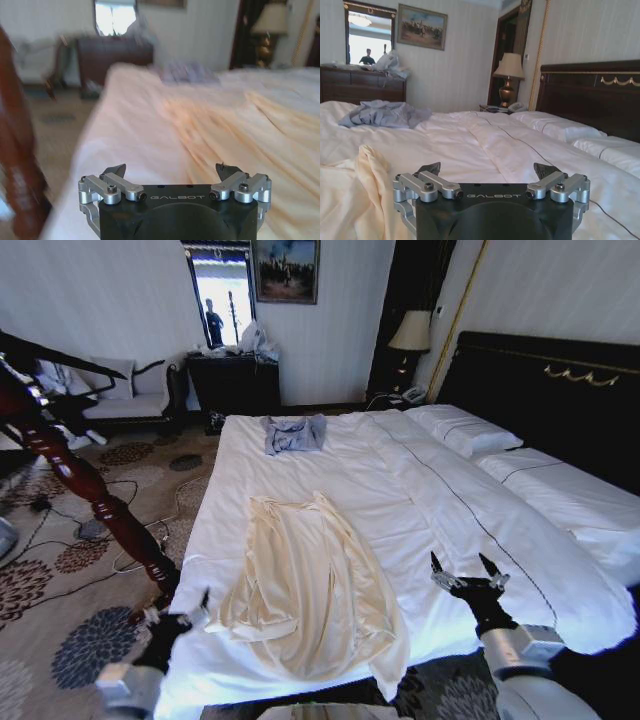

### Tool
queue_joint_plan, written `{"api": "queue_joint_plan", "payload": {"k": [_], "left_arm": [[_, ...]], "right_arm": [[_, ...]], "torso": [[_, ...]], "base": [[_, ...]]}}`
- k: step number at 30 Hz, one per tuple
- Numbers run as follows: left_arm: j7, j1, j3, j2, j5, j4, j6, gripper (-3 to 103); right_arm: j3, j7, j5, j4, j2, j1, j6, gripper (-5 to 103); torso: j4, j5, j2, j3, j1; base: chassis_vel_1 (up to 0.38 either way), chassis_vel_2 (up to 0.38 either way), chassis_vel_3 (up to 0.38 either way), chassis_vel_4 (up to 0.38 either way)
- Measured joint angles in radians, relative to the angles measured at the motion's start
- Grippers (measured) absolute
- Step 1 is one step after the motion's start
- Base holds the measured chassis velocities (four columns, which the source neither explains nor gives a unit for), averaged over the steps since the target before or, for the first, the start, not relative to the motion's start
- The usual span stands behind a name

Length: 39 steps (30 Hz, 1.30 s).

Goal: Pick up the clothes from the bed and hang them on the clothes hanger.

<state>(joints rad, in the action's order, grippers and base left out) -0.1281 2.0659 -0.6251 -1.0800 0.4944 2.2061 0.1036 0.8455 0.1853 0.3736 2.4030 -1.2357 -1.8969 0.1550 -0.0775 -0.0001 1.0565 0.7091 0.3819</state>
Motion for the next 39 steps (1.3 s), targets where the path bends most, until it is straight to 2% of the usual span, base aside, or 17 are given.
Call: {"api": "queue_joint_plan", "payload": {"k": [3, 7, 11, 15, 22, 25, 27, 29, 32, 33, 35, 37, 39], "left_arm": [[-0.034, 0.011, 0.120, 0.048, 0.038, -0.018, 0.007, 100], [-0.053, 0.026, 0.178, 0.054, 0.030, -0.027, 0.005, 100], [-0.055, 0.029, 0.183, 0.044, 0.025, -0.040, 0.007, 100], [-0.056, -0.032, 0.200, 0.027, 0.037, -0.084, 0.004, 100], [-0.072, -0.164, 0.243, -0.004, 0.106, -0.150, -0.074, 100], [-0.064, -0.173, 0.265, -0.011, 0.107, -0.168, -0.074, 103], [-0.042, -0.178, 0.287, -0.020, 0.073, -0.193, -0.046, 96], [-0.041, -0.179, 0.289, -0.021, 0.070, -0.194, -0.045, 96], [-0.039, -0.182, 0.298, -0.027, 0.056, -0.193, -0.037, 81], [-0.039, -0.182, 0.298, -0.027, 0.056, -0.193, -0.037, 81], [-0.039, -0.176, 0.290, -0.024, 0.046, -0.185, -0.034, 70], [-0.040, -0.174, 0.280, -0.023, 0.044, -0.180, -0.034, 70], [-0.040, -0.172, 0.259, -0.022, 0.041, -0.168, -0.029, 58]], "right_arm": [[-0.001, 0.002, -0.004, -0.013, -0.006, 0.000, 0.008, 100], [0.000, 0.006, -0.010, -0.027, -0.015, 0.002, 0.014, 100], [0.004, 0.008, -0.012, -0.037, -0.021, 0.003, 0.015, 100], [0.005, 0.008, -0.012, -0.049, -0.022, 0.005, 0.015, 100], [0.004, 0.014, 0.000, -0.055, -0.018, 0.009, 0.020, 100], [0.007, 0.017, 0.005, -0.055, -0.013, 0.008, 0.021, 100], [0.012, 0.022, 0.016, -0.054, -0.011, 0.008, 0.025, 100], [0.012, 0.023, 0.017, -0.054, -0.011, 0.008, 0.025, 100], [0.011, 0.025, 0.017, -0.054, -0.016, 0.008, 0.027, 100], [0.011, 0.025, 0.017, -0.054, -0.016, 0.008, 0.027, 100], [0.009, 0.025, 0.015, -0.057, -0.020, 0.009, 0.027, 100], [0.008, 0.025, 0.013, -0.060, -0.022, 0.009, 0.027, 100], [0.007, 0.026, 0.010, -0.063, -0.023, 0.010, 0.028, 100]], "torso": [[-0.0007, -0.0001, 0.000, 0.000, 0.000], [-0.0002, 0.0003, 0.000, 0.000, 0.000], [-0.0002, 0.0003, 0.000, 0.000, 0.000], [-0.0002, 0.0001, 0.000, 0.000, 0.000], [-0.0005, 0.0001, 0.000, 0.000, 0.000], [-0.0002, 0.0003, 0.000, 0.000, 0.000], [0.0000, 0.0004, 0.000, 0.000, 0.000], [0.0000, 0.0004, 0.000, 0.000, 0.000], [-0.0001, 0.0001, 0.000, 0.000, 0.000], [-0.0001, 0.0001, 0.000, 0.000, 0.000], [-0.0003, 0.0000, 0.000, 0.000, 0.000], [-0.0004, 0.0000, 0.000, 0.000, 0.000], [-0.0005, -0.0001, 0.000, 0.000, 0.000]], "base": [[0.000, 0.000, 0.000, 0.000], [0.000, 0.000, 0.000, 0.000], [0.000, 0.000, 0.000, 0.000], [0.000, 0.000, 0.000, 0.000], [0.000, 0.000, 0.000, 0.000], [0.000, 0.000, 0.000, 0.000], [0.000, 0.000, 0.000, 0.000], [0.000, 0.000, 0.000, 0.000], [0.000, 0.000, 0.000, 0.000], [0.000, 0.000, 0.000, 0.000], [0.000, 0.000, 0.000, 0.000], [0.000, 0.000, 0.000, 0.000], [0.000, 0.000, 0.000, 0.000]]}}
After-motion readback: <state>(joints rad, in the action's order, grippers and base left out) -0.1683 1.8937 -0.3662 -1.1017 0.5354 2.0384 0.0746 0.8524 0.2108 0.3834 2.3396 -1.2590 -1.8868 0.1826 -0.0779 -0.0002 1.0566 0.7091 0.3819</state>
